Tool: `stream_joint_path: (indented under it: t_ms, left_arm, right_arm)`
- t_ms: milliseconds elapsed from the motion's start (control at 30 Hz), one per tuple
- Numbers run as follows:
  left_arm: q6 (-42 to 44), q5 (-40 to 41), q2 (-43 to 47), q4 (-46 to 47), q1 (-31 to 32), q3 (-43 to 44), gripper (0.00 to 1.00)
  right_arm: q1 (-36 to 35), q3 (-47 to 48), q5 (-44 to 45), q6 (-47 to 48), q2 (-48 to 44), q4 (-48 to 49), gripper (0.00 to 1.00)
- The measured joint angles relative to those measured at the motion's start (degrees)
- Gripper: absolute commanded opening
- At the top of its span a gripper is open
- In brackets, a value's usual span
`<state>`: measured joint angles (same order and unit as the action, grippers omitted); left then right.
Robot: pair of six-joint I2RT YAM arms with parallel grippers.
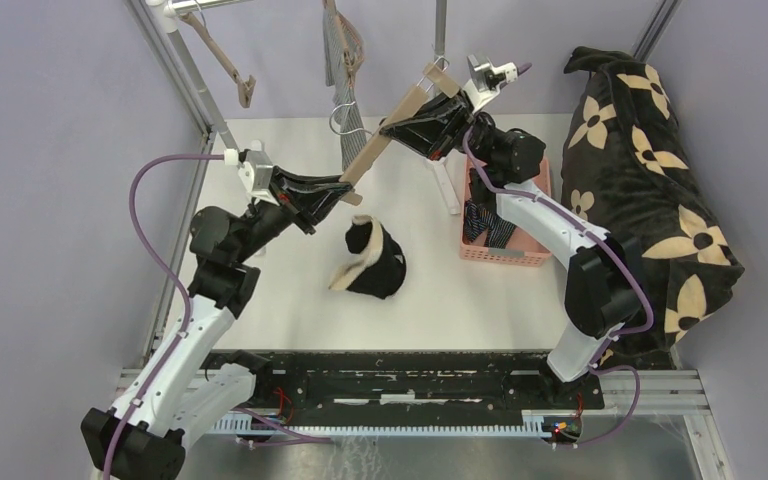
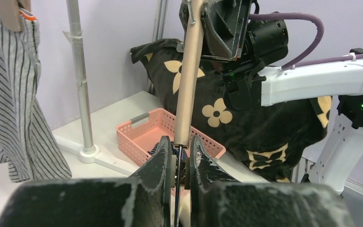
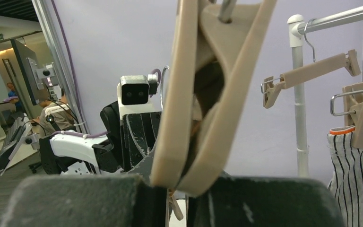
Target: Remove the underwear clipped to the hanger
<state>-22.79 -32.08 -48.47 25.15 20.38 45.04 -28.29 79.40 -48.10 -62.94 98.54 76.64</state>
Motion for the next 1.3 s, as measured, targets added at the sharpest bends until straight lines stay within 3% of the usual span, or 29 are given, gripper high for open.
stream_joint_path:
  t_ms: [67,133,267,367,467,667,967,1133,1300]
  left_arm:
    - [0.1,-1.1,-0.5,0.1,0.0,0.5,0.05]
    - [0.1,-2.1,-1.0,0.3,0.0,0.7,0.46]
    - [0.3,-1.6,-1.0,0.1,0.0,0.7,0.62]
    - [0.4,-1.0,-0.7,0.2,0.0,0.7,0.59]
    - [0.4,-1.2,-0.8,-0.1,0.0,1.6,0.43]
    - [1.3,-1.5,-3.1,-3.7,0.0,7.6,0.34]
    - [4.0,-5.2,-4.8,-12.0,0.0,14.2,0.37]
    - [5.2,-7.6,-5.6,-15.8,0.0,14.8,0.30]
    - [6.2,-8.8,-6.4,-19.8,0.0,14.9,0.29]
  right_arm:
    - [0.4,0.0,0.0,-0.7,0.0,-0.3,0.01]
    - [0.4,0.0,-0.1,-0.8,0.0,-0.6,0.01]
    - [0.3,0.0,-0.1,-0.3,0.0,-0.8,0.01]
    - [0.1,0.0,-0.1,0.3,0.0,-1.1,0.01]
    - [0.0,0.0,-0.1,0.7,0.0,-1.1,0.01]
    - [-0.1,0.0,-0.5,1.2,-0.2,-1.6,0.01]
    - [-0.1,0.0,-0.9,2.9,-1.2,-3.3,0.01]
    - [0.0,0.0,-1.4,3.4,-1.3,-4.5,0.01]
    - [0.0,0.0,-1.4,4.2,-1.7,-5.1,0.01]
